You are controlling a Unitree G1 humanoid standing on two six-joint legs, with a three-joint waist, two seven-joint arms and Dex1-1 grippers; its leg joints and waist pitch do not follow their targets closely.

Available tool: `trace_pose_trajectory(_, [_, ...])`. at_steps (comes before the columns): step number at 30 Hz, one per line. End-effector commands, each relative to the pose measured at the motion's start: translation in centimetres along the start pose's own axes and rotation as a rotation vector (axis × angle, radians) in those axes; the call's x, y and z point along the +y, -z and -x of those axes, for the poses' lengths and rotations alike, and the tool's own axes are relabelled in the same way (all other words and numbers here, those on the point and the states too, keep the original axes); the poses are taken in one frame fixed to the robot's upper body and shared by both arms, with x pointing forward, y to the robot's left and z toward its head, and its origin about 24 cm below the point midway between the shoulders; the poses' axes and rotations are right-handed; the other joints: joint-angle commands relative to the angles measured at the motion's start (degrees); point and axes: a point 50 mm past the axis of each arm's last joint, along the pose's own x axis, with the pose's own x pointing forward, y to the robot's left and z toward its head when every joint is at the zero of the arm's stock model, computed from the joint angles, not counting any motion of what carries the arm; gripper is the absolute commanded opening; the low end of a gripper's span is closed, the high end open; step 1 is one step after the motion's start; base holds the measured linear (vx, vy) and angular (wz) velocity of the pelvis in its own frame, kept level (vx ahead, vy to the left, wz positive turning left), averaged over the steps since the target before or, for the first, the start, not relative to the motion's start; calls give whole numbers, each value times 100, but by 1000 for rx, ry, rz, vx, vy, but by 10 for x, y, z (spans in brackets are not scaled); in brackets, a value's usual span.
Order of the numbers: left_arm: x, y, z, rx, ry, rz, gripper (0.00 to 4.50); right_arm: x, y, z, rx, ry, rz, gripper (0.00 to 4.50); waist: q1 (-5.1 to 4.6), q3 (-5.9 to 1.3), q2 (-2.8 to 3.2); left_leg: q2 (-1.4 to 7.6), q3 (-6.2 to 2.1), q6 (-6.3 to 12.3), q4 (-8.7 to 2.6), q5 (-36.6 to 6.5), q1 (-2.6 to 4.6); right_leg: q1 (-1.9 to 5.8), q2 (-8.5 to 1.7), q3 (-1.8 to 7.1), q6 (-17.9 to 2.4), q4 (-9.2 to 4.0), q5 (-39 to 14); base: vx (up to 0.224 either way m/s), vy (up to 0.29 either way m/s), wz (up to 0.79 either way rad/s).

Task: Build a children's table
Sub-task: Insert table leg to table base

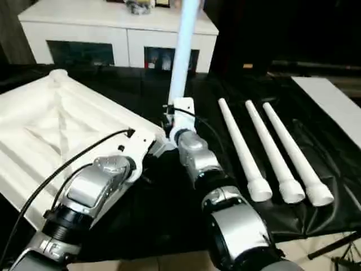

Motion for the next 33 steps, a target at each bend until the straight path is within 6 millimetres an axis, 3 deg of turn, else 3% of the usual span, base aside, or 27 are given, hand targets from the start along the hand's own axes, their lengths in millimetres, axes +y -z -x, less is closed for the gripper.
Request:
trace_pose_trajectory(1, [-6, -16, 5, -60, 42, -28, 0, -23, 59, 12, 243, 113, -2, 185, -9, -184, 93, 334, -91, -177, -548, -1457, -15, 157, -515, 382, -752, -551, -1371, 0, 0, 0])
trace_pose_trajectory(5, [-3, -16, 7, -73, 41, -46, 0, -11, 43, 8, 133, -7, -32, 185, -5, -193, 127, 348, -67, -120, -544, -1037, -30, 198, -501, 384, -936, -482, -671, 0, 0, 0])
trace_pose_trajectory(6, [-3, -16, 7, -74, 41, -47, 0, -11, 42, 8, 130, -10, -33, 241, -9, -194, 119, 350, -60, -97, -544, -1042, -34, 202, -500, 382, -965, -481, -624, 0, 0, 0])
trace_pose_trajectory(10, [-2, -17, 9, -97, 62, -78, 0, -10, 25, 5, 42, -62, -46, 275, 19, -221, 145, 360, -23, 8, -502, -681, -2, 221, -504, 391, -1191, -431, -76, 0, 0, 0])
trace_pose_trajectory(11, [0, -17, 11, -104, 67, -87, 0, -10, 19, 5, 18, -90, -44, 290, 18, -239, 137, 359, -18, 55, -486, -406, -19, 252, -489, 391, -1279, -366, 388, 0, 0, 0])
trace_pose_trajectory(12, [2, -17, 12, -110, 72, -94, 0, -9, 13, 5, -9, -124, -50, 290, 16, -230, 134, 352, -12, 103, -486, -333, -24, 256, -474, 383, -1308, -363, 508, 0, 0, 0])
trace_pose_trajectory(14, [6, -16, 15, -121, 80, -117, 0, -12, 2, 7, -55, -190, -49, 307, 30, -240, 176, 344, -2, 264, -450, -128, -24, 283, -487, 385, -1405, -334, 782, 0, 0, 0])
trace_pose_trajectory(16, [9, -16, 17, -119, 86, -128, 0, -13, -4, 10, -78, -229, -35, 329, 39, -281, 174, 336, 7, 418, -398, 306, -22, 301, -475, 383, -1540, -281, 1304, 0, 0, 0])
trace_pose_trajectory(17, [9, -16, 17, -121, 87, -136, 0, -14, -5, 11, -85, -243, -34, 333, 48, -298, 172, 313, 15, 607, -349, 730, -40, 302, -460, 383, -1627, -226, 1851, 0, 0, 0])
trace_pose_trajectory(19, [11, -14, 20, -124, 108, -166, 0, -16, -10, 17, -106, -328, -12, 348, 70, -292, 178, 299, 17, 875, -318, 989, -49, 297, -449, 367, -1711, -206, 2207, 0, 0, 0])
trace_pose_trajectory(21, [11, -12, 23, -124, 145, -194, 0, -20, -14, 27, -117, -418, 19, 369, 106, -273, 179, 353, 18, 1014, -327, 778, -43, 296, -482, 366, -1746, -226, 1871, 0, 0, 0])
trace_pose_trajectory(24, [13, -6, 29, -133, 214, -243, 0, -28, -16, 46, -111, -551, 92, 381, 130, -257, 183, 369, 24, 955, -333, 636, -24, 279, -468, 366, -1732, -248, 1491, 0, 0, 0])
trace_pose_trajectory(27, [11, -3, 38, -186, 333, -340, 0, -41, -10, 69, -72, -678, 191, 407, 233, -235, 173, 384, 41, 820, -349, 361, 8, 277, -460, 382, -1596, -294, 1083, 0, 0, 0])
trace_pose_trajectory(29, [8, 0, 46, -216, 431, -409, 0, -50, -4, 82, -26, -725, 250, 427, 247, -215, 160, 381, 55, 722, -364, 194, -10, 270, -450, 377, -1534, -306, 852, 0, 0, 0])
trace_pose_trajectory(33, [9, 7, 54, -201, 514, -436, 0, -58, 6, 97, 49, -797, 299, 427, 272, -197, 160, 390, 111, 433, -399, -106, 21, 225, -437, 415, -1479, -316, 435, 0, 0, 0])
